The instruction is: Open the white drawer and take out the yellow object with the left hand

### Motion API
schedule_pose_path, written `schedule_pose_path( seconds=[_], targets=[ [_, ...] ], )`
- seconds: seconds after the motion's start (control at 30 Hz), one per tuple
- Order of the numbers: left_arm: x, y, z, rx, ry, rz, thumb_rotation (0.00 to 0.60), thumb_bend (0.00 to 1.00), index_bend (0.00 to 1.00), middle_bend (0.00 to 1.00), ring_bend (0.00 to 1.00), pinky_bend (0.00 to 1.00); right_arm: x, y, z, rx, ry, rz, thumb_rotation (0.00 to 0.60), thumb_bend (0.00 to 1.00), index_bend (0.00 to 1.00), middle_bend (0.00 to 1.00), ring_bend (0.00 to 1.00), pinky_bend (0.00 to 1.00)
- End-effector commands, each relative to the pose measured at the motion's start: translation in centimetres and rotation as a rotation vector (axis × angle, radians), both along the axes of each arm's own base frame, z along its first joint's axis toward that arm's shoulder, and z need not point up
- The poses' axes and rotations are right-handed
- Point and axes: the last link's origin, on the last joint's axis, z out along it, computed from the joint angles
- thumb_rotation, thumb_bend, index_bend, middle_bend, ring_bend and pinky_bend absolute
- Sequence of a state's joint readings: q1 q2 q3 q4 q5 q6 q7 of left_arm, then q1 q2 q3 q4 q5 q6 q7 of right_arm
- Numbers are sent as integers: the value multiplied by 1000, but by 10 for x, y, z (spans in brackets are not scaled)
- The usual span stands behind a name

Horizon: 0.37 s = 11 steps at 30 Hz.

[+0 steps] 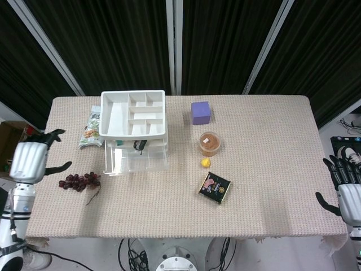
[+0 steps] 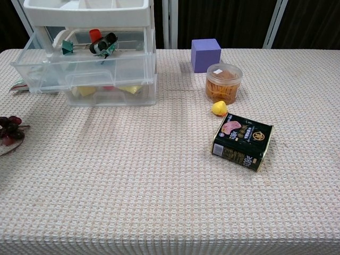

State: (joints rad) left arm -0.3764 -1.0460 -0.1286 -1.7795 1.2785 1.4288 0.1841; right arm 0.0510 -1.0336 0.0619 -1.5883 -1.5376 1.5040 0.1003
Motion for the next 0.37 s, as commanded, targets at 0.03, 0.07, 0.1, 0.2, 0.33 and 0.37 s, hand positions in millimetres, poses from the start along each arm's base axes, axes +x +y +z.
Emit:
schedule_pose_path(
  seconds=[0.03,0.07,0.1,0.2,0.33,0.37],
  targets=[
    [-50,-28,12,28,38,151,419,0,229,297,282,252,1,-4,0,24,-22,25,600,237,0,0,0,0],
    [-57,-35,12,28,45,172,421,0,229,295,279,249,1,-4,-1,27,-27,32,600,239,0,0,0,0],
    [-65,-45,9,26,43,192,421,0,229,293,277,248,2,-5,-1,31,-36,42,600,241,0,0,0,0],
    [-77,-67,0,23,-2,220,419,0,228,293,277,247,5,-8,-4,47,-53,64,600,242,0,0,0,0],
    [-79,-90,-13,21,-9,216,421,0,226,292,277,247,11,-9,-11,90,-81,89,600,242,0,0,0,0],
    [-78,-94,-17,21,-8,212,425,0,225,292,277,247,13,-9,-12,98,-87,95,600,242,0,0,0,0]
  ],
)
